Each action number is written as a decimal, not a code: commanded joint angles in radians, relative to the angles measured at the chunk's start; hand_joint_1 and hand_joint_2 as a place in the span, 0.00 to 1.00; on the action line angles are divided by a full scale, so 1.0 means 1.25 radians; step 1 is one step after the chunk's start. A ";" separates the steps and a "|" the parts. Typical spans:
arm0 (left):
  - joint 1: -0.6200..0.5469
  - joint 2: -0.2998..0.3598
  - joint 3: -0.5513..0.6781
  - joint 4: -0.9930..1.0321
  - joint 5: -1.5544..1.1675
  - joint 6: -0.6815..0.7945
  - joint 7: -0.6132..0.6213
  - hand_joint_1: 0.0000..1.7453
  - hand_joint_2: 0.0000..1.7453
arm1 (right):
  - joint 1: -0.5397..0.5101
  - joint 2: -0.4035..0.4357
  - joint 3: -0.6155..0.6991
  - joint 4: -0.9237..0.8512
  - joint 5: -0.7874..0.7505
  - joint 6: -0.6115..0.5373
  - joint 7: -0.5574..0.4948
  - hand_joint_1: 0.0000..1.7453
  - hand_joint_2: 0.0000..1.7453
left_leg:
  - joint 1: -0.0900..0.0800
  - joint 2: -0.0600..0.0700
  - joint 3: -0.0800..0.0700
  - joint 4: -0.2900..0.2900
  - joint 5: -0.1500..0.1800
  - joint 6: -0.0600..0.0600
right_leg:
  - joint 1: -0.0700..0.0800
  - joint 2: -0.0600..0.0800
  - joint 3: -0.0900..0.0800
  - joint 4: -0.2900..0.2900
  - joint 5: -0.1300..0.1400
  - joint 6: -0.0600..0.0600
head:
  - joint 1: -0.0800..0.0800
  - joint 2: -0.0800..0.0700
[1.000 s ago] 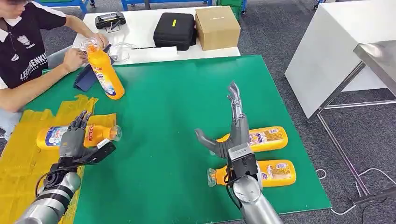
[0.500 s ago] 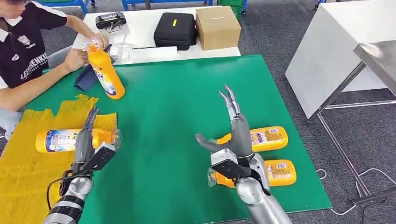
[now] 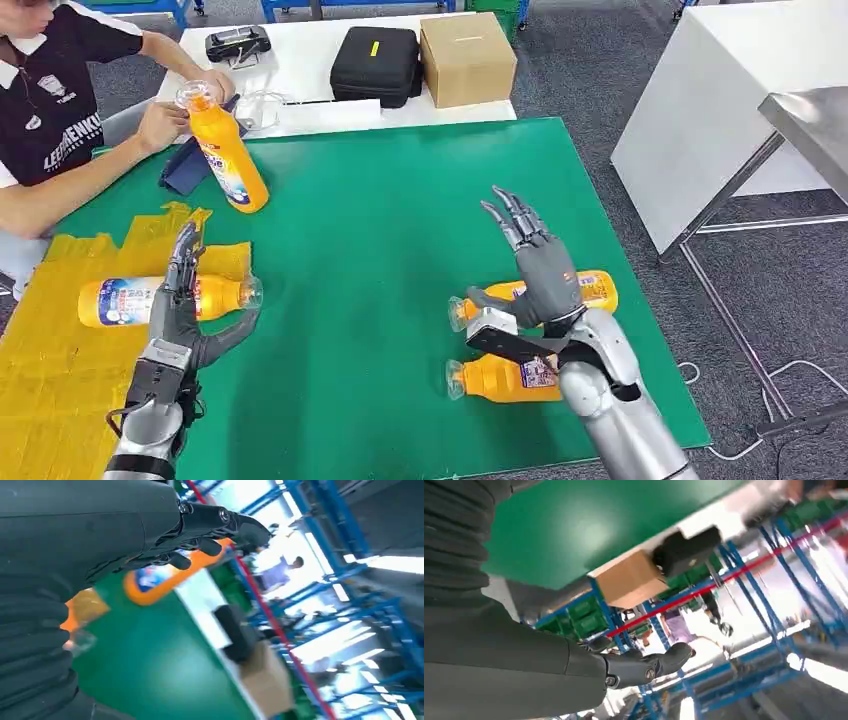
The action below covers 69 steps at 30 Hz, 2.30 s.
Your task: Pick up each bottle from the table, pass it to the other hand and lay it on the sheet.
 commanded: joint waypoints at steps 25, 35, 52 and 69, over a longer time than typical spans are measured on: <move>-0.031 -0.036 -0.038 0.007 0.088 -0.100 -0.011 0.00 1.00 | -0.101 -0.280 -0.001 0.231 -0.060 0.241 -0.067 0.00 1.00 | 0.000 -0.004 0.002 0.000 0.001 0.001 | 0.000 -0.002 0.003 -0.001 0.001 0.001 | 0.000 0.000; -0.038 -0.040 -0.041 0.021 0.105 -0.108 -0.001 0.00 1.00 | -0.134 -0.247 0.021 0.371 -0.060 0.243 -0.027 0.00 1.00 | 0.001 -0.003 0.002 0.000 0.001 0.001 | 0.001 0.000 0.002 -0.001 0.002 0.001 | 0.000 0.000; -0.051 -0.055 -0.040 0.026 0.108 -0.116 0.027 0.00 1.00 | -0.220 -0.122 0.121 0.592 0.195 0.121 0.121 0.00 1.00 | 0.002 -0.001 0.007 0.002 -0.002 0.001 | 0.002 0.003 0.007 -0.001 0.001 -0.001 | 0.000 0.000; -0.056 -0.058 -0.023 0.029 0.119 -0.122 0.033 0.00 1.00 | -0.269 -0.087 0.216 0.588 0.323 0.091 0.108 0.98 1.00 | 0.001 -0.002 0.003 0.001 0.000 0.001 | 0.001 0.001 0.003 0.001 0.001 0.001 | 0.000 0.000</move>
